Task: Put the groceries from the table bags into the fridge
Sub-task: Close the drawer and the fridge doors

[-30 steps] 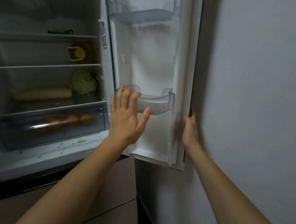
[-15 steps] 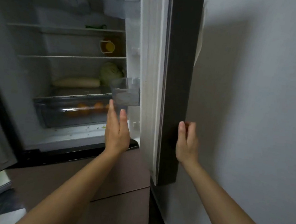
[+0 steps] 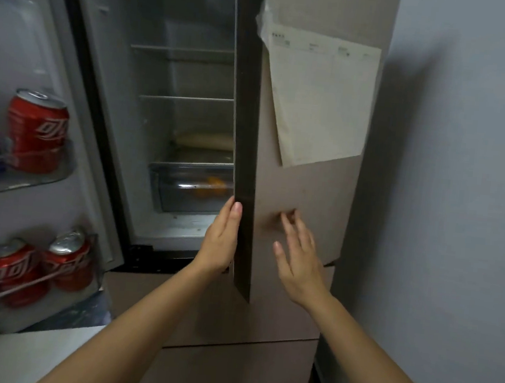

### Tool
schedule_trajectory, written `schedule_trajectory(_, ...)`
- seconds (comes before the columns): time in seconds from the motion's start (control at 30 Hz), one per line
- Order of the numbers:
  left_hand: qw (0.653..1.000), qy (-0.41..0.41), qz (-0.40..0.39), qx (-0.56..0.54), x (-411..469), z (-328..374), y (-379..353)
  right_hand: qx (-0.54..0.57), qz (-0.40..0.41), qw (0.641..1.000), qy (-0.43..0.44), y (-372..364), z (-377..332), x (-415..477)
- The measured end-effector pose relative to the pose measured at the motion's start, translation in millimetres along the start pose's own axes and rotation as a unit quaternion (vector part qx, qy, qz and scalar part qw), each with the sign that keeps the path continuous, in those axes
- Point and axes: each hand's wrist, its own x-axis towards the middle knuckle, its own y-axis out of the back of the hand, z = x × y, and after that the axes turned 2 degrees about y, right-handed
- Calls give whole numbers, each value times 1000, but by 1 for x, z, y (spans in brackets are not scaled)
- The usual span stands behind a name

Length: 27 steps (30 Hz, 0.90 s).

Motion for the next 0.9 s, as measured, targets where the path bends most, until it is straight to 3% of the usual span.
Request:
schedule_trajectory(0.2, 987, -2, 4, 161, 40, -27, 20, -147, -72, 987, 7, -34, 14, 28)
schedule_trajectory(0.67, 997, 5, -12, 70, 101, -65, 35, -238, -127, 963, 18, -59, 19, 59)
schedule_trajectory(0.9, 961, -6, 2, 277, 89, -54, 31, -228, -178, 957, -3, -31, 4, 60)
